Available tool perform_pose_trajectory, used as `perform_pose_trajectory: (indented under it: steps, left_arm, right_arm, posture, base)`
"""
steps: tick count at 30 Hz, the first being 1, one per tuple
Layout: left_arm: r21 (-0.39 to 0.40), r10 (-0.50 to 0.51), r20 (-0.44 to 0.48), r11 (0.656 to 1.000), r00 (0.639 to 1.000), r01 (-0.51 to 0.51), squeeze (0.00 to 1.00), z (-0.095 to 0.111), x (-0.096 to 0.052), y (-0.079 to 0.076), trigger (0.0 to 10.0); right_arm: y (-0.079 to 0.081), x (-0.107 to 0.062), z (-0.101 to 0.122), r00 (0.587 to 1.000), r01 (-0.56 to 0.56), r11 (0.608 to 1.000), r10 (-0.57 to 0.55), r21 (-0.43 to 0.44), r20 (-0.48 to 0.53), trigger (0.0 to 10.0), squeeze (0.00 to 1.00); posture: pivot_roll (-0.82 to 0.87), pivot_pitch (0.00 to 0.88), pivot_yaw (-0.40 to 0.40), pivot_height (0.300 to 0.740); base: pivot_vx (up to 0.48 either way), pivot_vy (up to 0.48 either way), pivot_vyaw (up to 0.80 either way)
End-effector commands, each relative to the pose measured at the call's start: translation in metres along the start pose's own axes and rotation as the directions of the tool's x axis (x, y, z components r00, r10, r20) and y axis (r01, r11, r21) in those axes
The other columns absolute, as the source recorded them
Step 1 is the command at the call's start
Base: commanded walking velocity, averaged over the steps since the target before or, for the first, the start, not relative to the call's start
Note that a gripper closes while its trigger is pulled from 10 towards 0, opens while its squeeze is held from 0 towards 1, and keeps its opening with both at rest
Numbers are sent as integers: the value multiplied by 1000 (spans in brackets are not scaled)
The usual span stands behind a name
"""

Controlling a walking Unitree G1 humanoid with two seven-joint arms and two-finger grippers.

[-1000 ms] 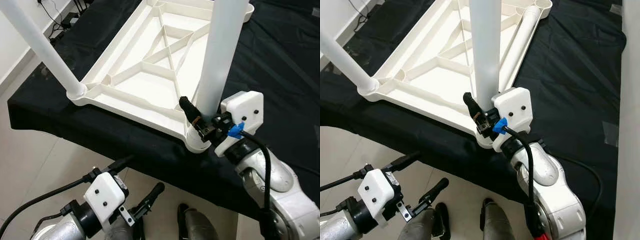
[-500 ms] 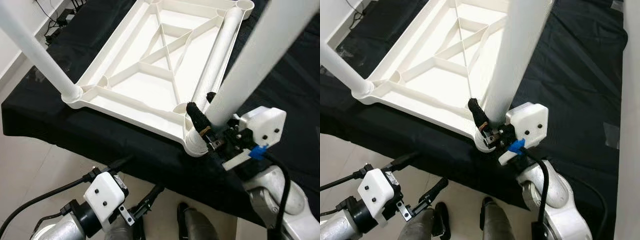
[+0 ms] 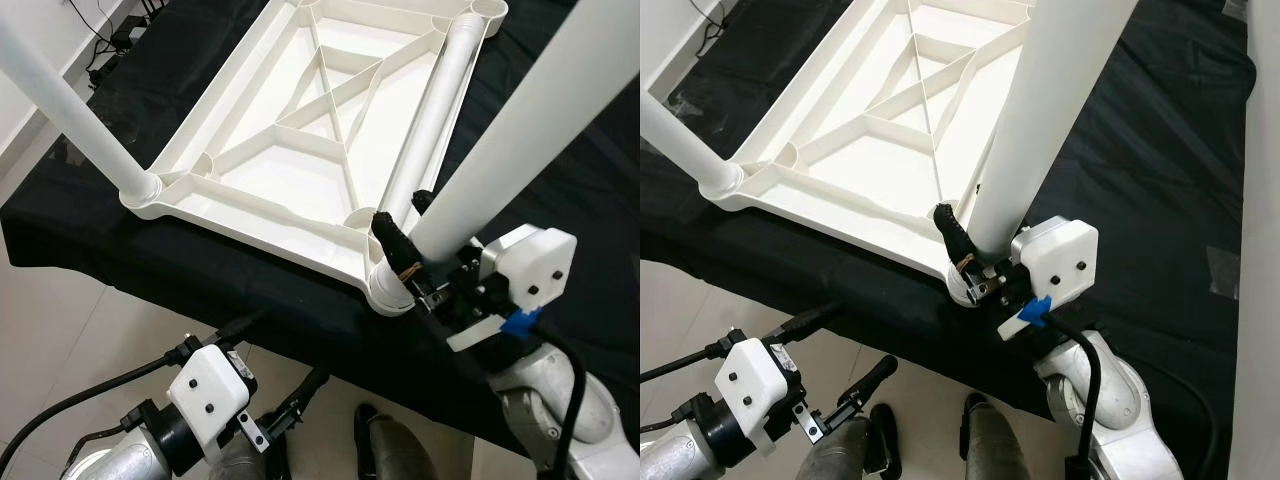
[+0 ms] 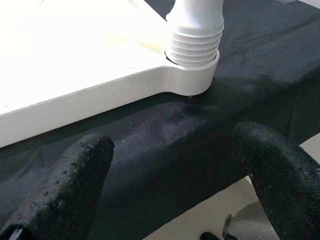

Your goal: Building children table

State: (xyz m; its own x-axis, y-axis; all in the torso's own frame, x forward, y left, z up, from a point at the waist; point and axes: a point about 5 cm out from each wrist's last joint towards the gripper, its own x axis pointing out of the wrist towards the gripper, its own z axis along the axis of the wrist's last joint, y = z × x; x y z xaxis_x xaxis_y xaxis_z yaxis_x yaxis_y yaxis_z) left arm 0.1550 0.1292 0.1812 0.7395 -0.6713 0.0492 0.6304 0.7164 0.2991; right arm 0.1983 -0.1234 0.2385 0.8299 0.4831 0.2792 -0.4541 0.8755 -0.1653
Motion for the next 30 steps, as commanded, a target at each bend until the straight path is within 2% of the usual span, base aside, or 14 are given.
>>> perform_pose_trajectory:
  steps: [1,3,4,5,6,8,9,11,16,25,26,27,28,30]
  left_arm:
    - [-19,-9,-27,1000,1000,9,0,-6,-2,-3,10000]
    - [-19,-9,-26,1000,1000,9,0,-6,-2,-3,10000]
    - [-19,-8,-25,1000,1000,8,0,-6,-2,-3,10000]
    - [-19,-8,-25,1000,1000,8,0,-6,-2,-3,10000]
    - [-19,-7,-24,1000,1000,6,0,-6,-1,-2,10000]
    - [-19,-7,-24,1000,1000,6,0,-6,-1,-2,10000]
    - [-18,-6,-24,1000,1000,5,0,-7,-1,-2,10000]
    - [-17,-3,-23,1000,1000,3,0,-8,0,-2,10000]
    - [-14,5,-22,1000,1000,-6,0,-11,3,-1,10000]
    - [18,20,-31,1000,999,-20,0,-14,5,1,10000]
    - [56,54,-20,997,998,-53,0,-12,11,10,10000]
    - [56,54,-20,997,998,-53,0,-12,11,10,10000]
    - [108,104,28,988,994,-106,0,-5,25,26,10000]
    - [163,161,127,970,979,-180,0,14,47,51,10000]
  right_arm:
    - [11,-4,-33,981,-49,996,63,81,-182,10000,0]
    - [16,-4,-32,981,-61,996,72,62,-183,10000,0]
    - [18,-4,-36,970,-52,998,43,-34,-238,10000,0]
    - [18,-4,-36,970,-52,998,43,-34,-238,10000,0]
    - [21,-3,-38,965,-47,995,23,-84,-260,10000,0]
    - [21,-3,-38,965,-47,995,23,-84,-260,10000,0]
    - [22,-2,-42,955,-47,990,5,-136,-296,10000,0]
    - [22,-1,-48,943,-37,986,-19,-160,-333,10000,0]
    - [19,1,-59,925,-16,988,-43,-152,-377,10000,0]
    - [16,2,-67,921,16,992,-64,-127,-383,10000,0]
    - [14,4,-71,918,31,994,-72,-109,-389,10000,0]
    - [14,4,-71,918,31,994,-72,-109,-389,10000,0]
    - [13,5,-74,915,42,995,-75,-91,-395,10000,0]
    - [13,7,-79,910,54,996,-80,-76,-406,10000,0]
  posture:
    - [-21,363,53,740]
    - [-20,363,52,740]
    - [-23,363,48,740]
    - [-23,363,48,740]
    - [-23,363,48,740]
    - [-23,363,48,740]
    - [-24,360,46,740]
    - [-23,352,41,740]
    - [-21,333,32,740]
    - [-10,295,29,740]
    - [-10,259,27,740]
    - [-10,259,27,740]
    - [-16,239,21,740]
    - [-25,221,19,740]
  base:
    - [0,0,0]
    - [0,0,0]
    - [0,0,0]
    - [0,0,0]
    - [0,0,0]
    - [0,0,0]
    - [0,0,0]
    - [0,0,0]
    - [0,0,0]
    - [0,0,0]
    - [0,0,0]
    - [0,0,0]
    - [0,0,0]
    - [0,0,0]
